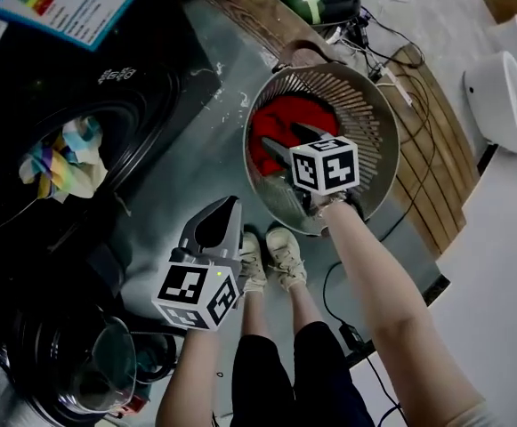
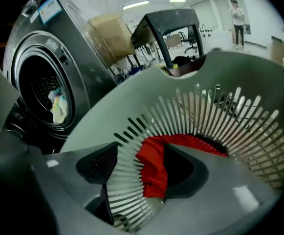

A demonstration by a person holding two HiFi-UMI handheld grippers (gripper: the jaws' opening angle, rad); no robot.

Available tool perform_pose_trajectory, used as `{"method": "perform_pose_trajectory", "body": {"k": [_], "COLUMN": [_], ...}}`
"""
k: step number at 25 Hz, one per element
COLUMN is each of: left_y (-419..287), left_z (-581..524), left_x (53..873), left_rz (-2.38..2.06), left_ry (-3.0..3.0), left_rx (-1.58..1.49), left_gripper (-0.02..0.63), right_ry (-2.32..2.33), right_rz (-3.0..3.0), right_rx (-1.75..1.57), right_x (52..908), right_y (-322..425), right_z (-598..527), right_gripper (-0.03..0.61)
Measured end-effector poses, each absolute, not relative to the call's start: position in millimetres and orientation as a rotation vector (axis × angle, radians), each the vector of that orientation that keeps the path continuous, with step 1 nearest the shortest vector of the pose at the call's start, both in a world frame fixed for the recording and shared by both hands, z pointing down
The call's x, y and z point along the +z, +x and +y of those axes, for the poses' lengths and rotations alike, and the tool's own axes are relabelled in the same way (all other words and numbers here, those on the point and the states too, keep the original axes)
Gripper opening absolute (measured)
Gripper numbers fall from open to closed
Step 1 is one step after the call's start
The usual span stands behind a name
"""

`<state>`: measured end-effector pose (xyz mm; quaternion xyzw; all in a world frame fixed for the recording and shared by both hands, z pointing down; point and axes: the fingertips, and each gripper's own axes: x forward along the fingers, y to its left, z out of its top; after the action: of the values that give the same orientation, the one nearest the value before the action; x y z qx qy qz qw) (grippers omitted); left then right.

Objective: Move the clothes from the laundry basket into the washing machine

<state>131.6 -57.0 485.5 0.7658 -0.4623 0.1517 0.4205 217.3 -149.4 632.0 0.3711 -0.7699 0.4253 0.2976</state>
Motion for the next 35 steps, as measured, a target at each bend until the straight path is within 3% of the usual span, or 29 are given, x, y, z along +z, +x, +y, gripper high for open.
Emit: {"method": "perform_pose_trajectory", "body": {"k": [6, 7, 9, 15, 19, 23, 30, 35], "left_y": [141.1, 142.1, 140.4, 136.7, 146.9, 156.2, 179.0, 179.2], "left_z": [-73.9, -76.4, -80.5, -74.4, -64.7, -58.6, -50.8, -64.0], "left_x": [506.3, 507.7, 509.2, 491.2, 455.3, 413.1, 352.6, 314.1], "left_rz": [-1.101, -1.094, -1.097, -1.097, -1.051, -1.023, -1.018, -1.100], "left_ry": [1.944, 1.958, 1.977, 1.960, 1.964, 1.997, 2.073, 2.175], "left_rx": [0.394, 0.391, 0.379, 0.387, 0.389, 0.418, 0.465, 0.408], "left_gripper": [0.107, 0.107, 0.107, 0.117, 0.244, 0.310, 0.388, 0.391], "right_ry": [0.802, 0.811, 0.863, 0.980, 1.013, 1.002, 0.993, 0.901], "right_rz": [-1.897, -1.869, -1.846, -2.002, -2.141, -2.258, -2.473, -2.608], "right_rx": [0.951, 0.923, 0.892, 0.941, 0.936, 0.894, 0.914, 0.901], "right_x": [704.5, 710.2, 711.5, 644.3, 560.4, 468.1, 307.7, 228.0], "right_y": [201.0, 203.6, 210.2, 215.7, 221.5, 232.5, 220.9, 198.8], "right_z": [-133.0, -133.0, -137.3, -139.3, -126.9, -115.5, -92.2, -63.4], "right_gripper": [0.276, 0.241, 0.035, 0.033, 0.032, 0.032, 0.032, 0.032]}}
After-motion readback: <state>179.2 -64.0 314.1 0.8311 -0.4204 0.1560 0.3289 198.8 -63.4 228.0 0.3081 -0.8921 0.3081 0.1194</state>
